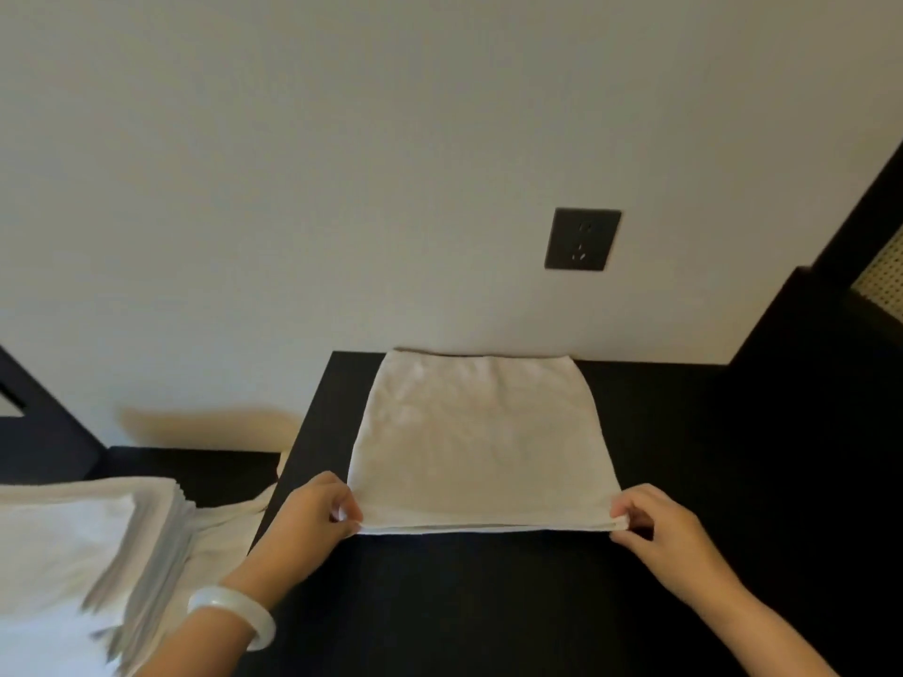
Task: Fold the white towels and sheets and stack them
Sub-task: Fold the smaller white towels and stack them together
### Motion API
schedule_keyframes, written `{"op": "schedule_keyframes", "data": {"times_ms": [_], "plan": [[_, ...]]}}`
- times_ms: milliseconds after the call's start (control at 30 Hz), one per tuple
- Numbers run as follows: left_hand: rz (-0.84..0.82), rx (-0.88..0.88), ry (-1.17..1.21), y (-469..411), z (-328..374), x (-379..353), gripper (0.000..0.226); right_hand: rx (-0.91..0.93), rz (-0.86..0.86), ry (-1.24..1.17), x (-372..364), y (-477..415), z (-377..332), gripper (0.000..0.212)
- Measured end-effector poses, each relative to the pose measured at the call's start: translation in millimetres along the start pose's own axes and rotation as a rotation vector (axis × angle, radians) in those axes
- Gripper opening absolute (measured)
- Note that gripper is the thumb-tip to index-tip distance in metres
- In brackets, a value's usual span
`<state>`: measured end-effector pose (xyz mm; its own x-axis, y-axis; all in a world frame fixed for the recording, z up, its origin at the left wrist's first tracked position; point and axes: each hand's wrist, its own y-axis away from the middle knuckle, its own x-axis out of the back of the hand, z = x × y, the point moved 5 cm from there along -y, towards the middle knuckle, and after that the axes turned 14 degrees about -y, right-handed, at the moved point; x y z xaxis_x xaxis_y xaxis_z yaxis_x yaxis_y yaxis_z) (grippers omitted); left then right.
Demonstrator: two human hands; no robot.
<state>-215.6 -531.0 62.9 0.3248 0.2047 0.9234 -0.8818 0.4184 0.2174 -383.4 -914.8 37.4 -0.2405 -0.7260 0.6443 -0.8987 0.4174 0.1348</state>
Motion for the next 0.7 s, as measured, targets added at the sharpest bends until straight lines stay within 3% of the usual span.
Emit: {"op": "schedule_keyframes", "data": {"times_ms": [233, 333, 500, 700], "plan": [[0.001, -0.127, -0.196, 31.5, 2.0, -21.5, 0.013, 0.146, -0.008, 0.456, -6.1, 21.4, 2.4, 0.026], [0.113, -0.265, -0.204, 33.6, 37.4, -21.9, 0.009, 0.269, -0.026, 0.375, -21.8, 20.9, -26.3, 0.010], [0.119, -0.440, -0.129, 22.5, 95.6, -39.5, 0.023, 0.291, -0.178, 0.254, -64.9, 18.3, -52.8, 0.020], [0.166, -0.494, -0.167, 19.8, 89.4, -48.1, 0.020, 0.205, -0.064, 0.235, -51.8, 29.5, -31.7, 0.025]]}}
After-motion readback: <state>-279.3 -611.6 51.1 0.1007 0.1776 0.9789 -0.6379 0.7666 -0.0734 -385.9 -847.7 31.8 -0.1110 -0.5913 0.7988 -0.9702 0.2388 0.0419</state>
